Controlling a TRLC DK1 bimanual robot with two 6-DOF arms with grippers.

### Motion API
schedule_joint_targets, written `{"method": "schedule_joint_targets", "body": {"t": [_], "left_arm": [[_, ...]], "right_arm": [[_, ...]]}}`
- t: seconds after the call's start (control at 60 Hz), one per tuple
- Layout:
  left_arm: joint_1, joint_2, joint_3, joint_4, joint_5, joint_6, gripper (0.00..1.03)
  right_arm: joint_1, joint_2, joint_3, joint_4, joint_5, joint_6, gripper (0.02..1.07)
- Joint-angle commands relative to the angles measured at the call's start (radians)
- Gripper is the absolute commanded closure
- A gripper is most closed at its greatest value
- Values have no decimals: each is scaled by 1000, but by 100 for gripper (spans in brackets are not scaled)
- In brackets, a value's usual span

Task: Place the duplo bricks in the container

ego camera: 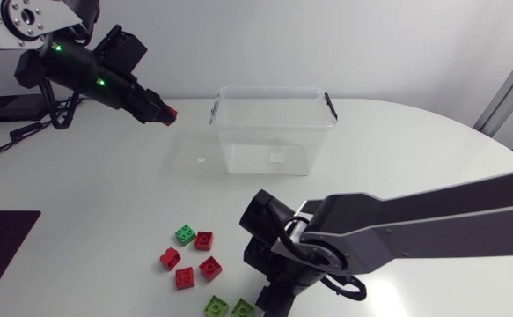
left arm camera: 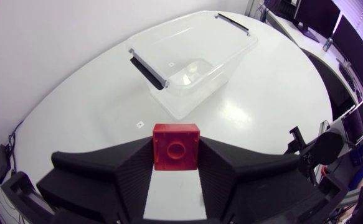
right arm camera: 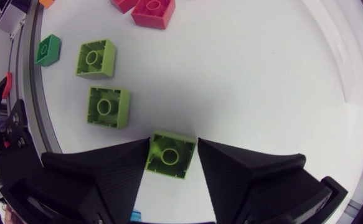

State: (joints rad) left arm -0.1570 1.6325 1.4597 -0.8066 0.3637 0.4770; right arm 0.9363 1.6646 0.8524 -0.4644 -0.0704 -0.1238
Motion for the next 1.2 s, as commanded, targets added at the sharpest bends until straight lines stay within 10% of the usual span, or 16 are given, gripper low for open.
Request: {"method": "schedule_joint_targets", "body": {"t": [0.0,1.083,1.183], "left_arm": [[-12,47,53,10,17,-20,68],[-168,392,370,141,57,-92,64],[-171,426,410,141,55,-97,43]], "right_arm": [[1,20,8,1,7,-11,72],[-237,-358,91,-134,77,-28,78],[-268,-371,114,-141,77,-37,78]]}}
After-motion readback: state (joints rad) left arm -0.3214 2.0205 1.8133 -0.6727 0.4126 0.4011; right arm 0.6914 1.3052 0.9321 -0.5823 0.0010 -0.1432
